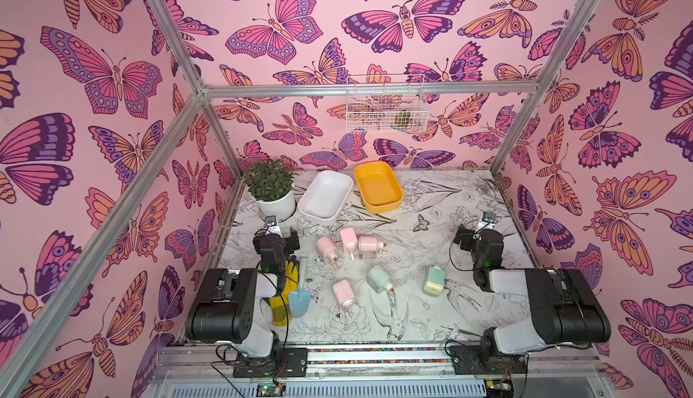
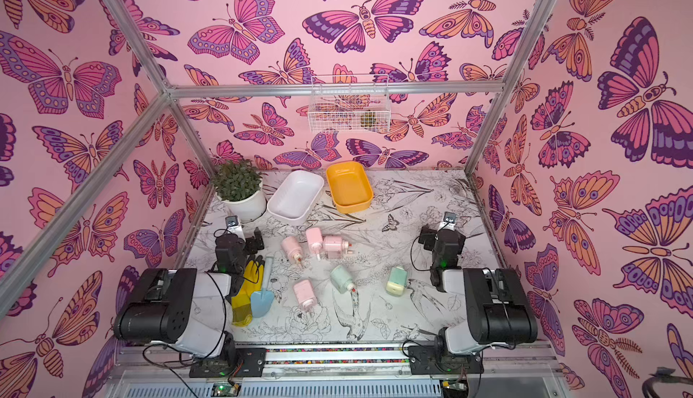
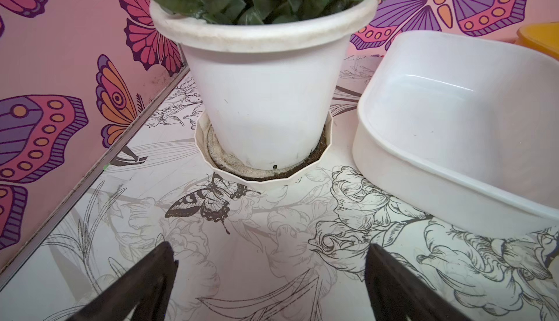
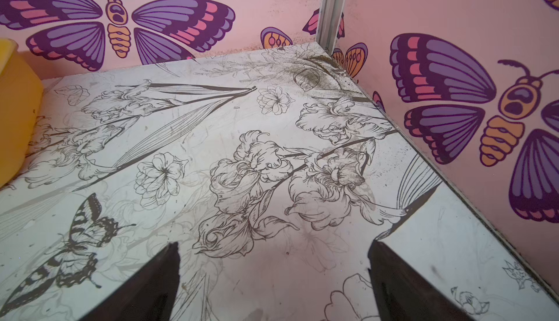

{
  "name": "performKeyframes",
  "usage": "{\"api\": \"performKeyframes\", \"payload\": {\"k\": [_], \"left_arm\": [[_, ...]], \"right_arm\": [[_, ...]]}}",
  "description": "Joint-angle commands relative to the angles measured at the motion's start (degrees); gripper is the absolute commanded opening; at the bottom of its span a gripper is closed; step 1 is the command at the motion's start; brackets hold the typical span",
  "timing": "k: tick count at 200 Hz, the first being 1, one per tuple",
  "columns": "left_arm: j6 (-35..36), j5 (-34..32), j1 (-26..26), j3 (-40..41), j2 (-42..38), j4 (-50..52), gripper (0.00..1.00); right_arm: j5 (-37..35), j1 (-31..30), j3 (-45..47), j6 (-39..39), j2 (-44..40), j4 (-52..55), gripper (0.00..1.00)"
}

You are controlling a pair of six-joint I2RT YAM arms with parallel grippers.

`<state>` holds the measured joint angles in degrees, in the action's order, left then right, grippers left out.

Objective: Place the pencil sharpeners by color into the storage box
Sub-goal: Pick up the storage box at the center of the board.

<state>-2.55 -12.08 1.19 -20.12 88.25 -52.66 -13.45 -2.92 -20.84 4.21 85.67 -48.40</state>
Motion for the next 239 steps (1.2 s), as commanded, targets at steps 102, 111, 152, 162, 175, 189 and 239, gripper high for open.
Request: {"api": "performKeyframes", "payload": {"k": [102, 111, 152, 162, 175, 189, 239], "left_arm": [[0.4, -0.7, 0.3, -0.6, 0.6, -0.5, 1.00], [0.4, -0.7, 0.3, -0.6, 0.6, -0.5, 1.00], [0.4, -0.7, 0.3, -0.6, 0.6, -0.5, 1.00], [0.4, -0.7, 0.3, -0.6, 0.6, -0.5, 1.00], [0.4, -0.7, 0.3, -0.6, 0.7, -0.5, 0.99], [0.5, -0.7, 0.3, -0.5, 0.6, -0.5, 1.00], [2.7, 1.7, 1.1, 0.4, -7.5, 3.8, 1.00]], "right_arm": [[0.9, 0.4, -1.5, -0.3, 0.7, 0.5, 0.99], [0.9, 0.4, -1.5, -0.3, 0.6, 0.6, 0.99], [0.9, 0.4, -1.5, -0.4, 0.7, 0.6, 0.99], [0.9, 0.4, -1.5, -0.3, 0.7, 0.6, 0.99], [0.9, 0.5, -1.5, -0.4, 0.6, 0.5, 0.99], [0.9, 0.5, -1.4, -0.4, 0.6, 0.4, 0.99], [2.1, 0.4, -0.3, -1.6, -4.2, 1.4, 0.99]]}}
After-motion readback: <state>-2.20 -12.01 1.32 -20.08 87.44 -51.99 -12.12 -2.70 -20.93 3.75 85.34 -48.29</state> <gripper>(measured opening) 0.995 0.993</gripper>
